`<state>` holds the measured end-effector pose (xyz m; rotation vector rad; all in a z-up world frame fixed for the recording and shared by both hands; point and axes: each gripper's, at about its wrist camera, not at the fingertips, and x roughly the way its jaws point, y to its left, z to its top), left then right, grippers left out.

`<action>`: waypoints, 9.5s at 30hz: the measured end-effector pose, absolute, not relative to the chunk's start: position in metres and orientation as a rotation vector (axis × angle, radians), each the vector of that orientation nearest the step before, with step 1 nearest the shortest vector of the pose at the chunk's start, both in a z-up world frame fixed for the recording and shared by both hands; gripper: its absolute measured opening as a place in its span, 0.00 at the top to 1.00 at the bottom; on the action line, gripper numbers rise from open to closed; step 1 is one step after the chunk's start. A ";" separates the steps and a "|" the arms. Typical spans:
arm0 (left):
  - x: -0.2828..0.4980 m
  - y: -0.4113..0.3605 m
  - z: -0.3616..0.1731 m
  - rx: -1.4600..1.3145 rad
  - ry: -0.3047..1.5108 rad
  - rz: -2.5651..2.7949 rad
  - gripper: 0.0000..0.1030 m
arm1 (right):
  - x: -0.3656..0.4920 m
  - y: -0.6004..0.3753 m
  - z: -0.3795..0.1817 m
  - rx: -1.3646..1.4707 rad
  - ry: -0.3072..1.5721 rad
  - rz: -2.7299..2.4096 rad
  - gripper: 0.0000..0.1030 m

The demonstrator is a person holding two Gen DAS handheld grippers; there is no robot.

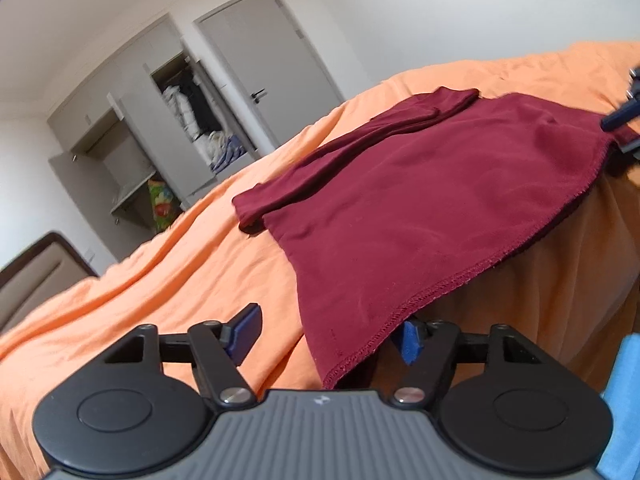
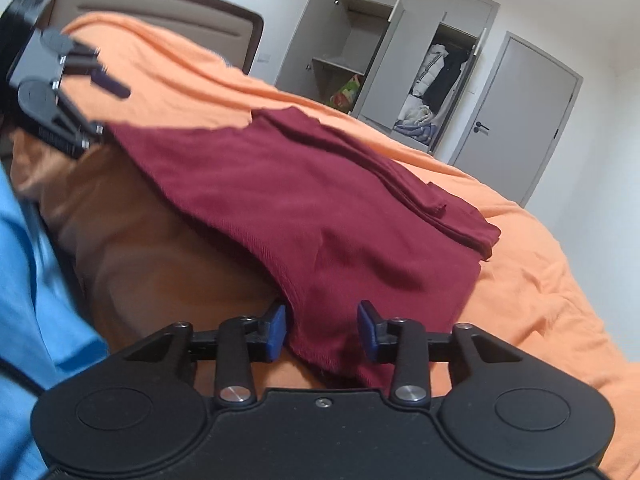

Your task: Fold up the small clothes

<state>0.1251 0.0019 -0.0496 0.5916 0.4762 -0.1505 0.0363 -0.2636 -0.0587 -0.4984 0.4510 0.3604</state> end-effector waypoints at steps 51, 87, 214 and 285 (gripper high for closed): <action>0.051 0.068 0.137 0.321 0.157 -0.546 0.98 | -0.042 -0.297 0.106 -0.549 0.143 0.282 0.98; 0.437 0.074 0.047 0.142 0.715 -0.434 0.96 | 0.355 -0.288 0.028 -0.675 0.471 0.404 0.96; 0.338 0.134 -0.011 -0.291 0.607 -0.118 0.21 | 0.322 -0.326 -0.019 0.069 0.545 0.161 0.25; 0.263 0.129 -0.029 -0.363 0.619 0.082 0.00 | 0.351 -0.189 -0.039 -0.266 0.477 0.166 0.01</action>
